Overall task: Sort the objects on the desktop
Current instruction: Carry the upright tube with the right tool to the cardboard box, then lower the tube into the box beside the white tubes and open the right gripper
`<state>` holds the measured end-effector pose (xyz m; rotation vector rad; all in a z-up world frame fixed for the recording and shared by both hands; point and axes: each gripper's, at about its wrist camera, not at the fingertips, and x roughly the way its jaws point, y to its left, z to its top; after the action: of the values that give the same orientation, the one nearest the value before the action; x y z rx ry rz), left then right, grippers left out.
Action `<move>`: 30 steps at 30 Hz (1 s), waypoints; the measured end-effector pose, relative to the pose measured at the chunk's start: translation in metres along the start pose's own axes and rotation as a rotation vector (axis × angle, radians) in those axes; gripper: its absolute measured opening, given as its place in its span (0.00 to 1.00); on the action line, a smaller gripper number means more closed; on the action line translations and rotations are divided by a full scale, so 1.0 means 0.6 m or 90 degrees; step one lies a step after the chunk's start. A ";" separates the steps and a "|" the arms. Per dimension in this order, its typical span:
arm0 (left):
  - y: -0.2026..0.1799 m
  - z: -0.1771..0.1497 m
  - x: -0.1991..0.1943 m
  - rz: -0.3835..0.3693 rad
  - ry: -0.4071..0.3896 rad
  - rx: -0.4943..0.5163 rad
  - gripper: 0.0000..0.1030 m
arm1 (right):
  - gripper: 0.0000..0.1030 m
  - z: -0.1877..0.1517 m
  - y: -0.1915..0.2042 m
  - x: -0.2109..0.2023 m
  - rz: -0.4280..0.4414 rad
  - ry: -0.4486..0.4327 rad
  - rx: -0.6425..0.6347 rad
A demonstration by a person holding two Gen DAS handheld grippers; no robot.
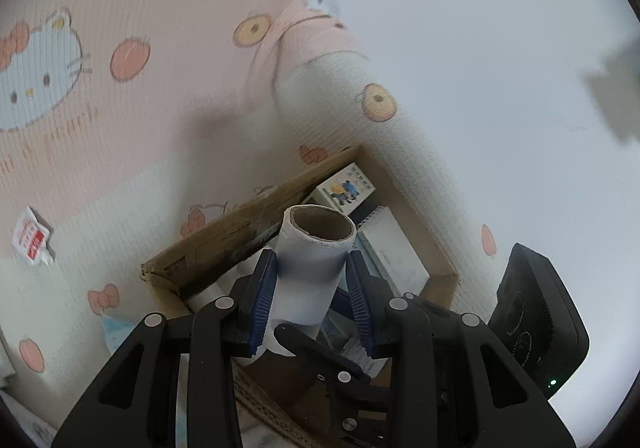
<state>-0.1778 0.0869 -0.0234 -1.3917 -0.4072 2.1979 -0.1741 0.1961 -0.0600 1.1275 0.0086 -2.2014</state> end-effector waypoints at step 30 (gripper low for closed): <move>0.054 -0.019 0.139 0.083 0.203 -0.043 0.14 | 0.25 -0.033 -0.030 0.117 0.006 0.216 0.041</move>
<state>-0.2051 0.1063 -0.1073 -1.8157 -0.2825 2.0261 -0.1989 0.1774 -0.1284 1.5202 0.0787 -1.9902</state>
